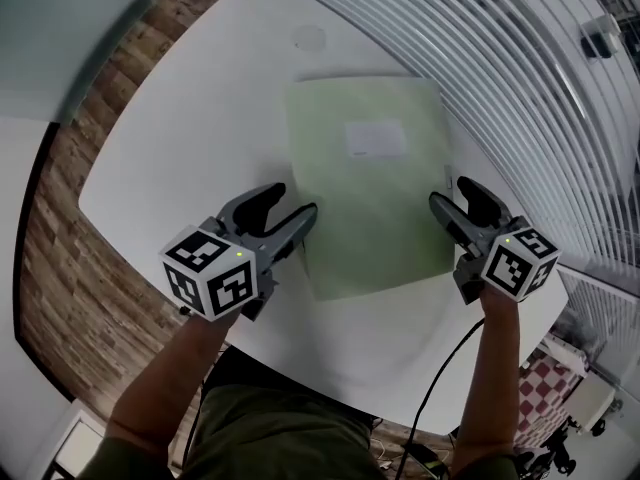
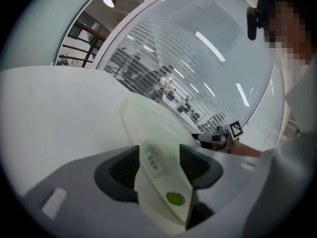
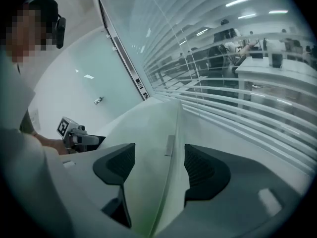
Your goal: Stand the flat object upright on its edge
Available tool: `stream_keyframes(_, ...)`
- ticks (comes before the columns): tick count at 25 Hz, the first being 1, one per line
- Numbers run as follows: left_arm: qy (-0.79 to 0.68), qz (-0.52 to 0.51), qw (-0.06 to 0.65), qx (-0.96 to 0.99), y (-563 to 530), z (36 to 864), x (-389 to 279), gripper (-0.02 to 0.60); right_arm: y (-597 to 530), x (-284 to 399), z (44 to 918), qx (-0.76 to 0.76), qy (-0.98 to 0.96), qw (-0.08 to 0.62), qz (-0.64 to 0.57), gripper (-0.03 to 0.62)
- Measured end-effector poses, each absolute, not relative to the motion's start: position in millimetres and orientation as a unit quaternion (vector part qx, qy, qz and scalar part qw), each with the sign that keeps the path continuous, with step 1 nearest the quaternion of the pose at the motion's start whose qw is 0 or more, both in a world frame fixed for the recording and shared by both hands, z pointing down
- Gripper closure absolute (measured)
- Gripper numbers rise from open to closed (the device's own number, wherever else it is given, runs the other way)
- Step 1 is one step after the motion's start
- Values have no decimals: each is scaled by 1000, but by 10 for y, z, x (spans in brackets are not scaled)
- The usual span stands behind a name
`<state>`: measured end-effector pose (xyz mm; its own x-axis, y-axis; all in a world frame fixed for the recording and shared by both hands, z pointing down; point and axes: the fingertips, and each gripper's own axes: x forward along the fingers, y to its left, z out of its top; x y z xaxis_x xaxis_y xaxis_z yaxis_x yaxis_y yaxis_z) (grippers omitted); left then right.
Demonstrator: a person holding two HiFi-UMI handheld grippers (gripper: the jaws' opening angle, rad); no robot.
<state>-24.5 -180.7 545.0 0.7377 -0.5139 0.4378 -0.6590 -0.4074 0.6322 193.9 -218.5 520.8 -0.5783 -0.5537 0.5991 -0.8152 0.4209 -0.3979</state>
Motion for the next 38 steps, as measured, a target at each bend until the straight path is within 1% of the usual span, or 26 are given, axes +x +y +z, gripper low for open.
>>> stream_keyframes(3,-353,85,428,827,-1831,5499,-230,331,-2189,1895,5295,402,-823,196,352,290)
stream_keyframes(7,-352,63,470,807,-1841,5562,-227,299,-2186,1803,5376,374,-830,203,362,289)
stream_keyframes(11,-353,60,480,801,-1839,5603,-222,291,-2207,1790,5402,361,-830,203,374,289)
stream_keyframes(21,-352,61,490,795,-1826,5619,-159,295,-2236,1798,5428,354,-829,199,384,289)
stream_keyframes(24,-352,62,491,795,-1813,5615,-130,327,-2232,1803,5455,354,-829,201,383,290)
stream_keyframes(29,-357,67,495,789,-1829,5585,-133,328,-2229,1786,5422,365,-824,201,384,290)
stream_keyframes(38,-368,84,478,793,-1825,5458,-185,330,-2176,1706,5242,384,-826,200,362,291)
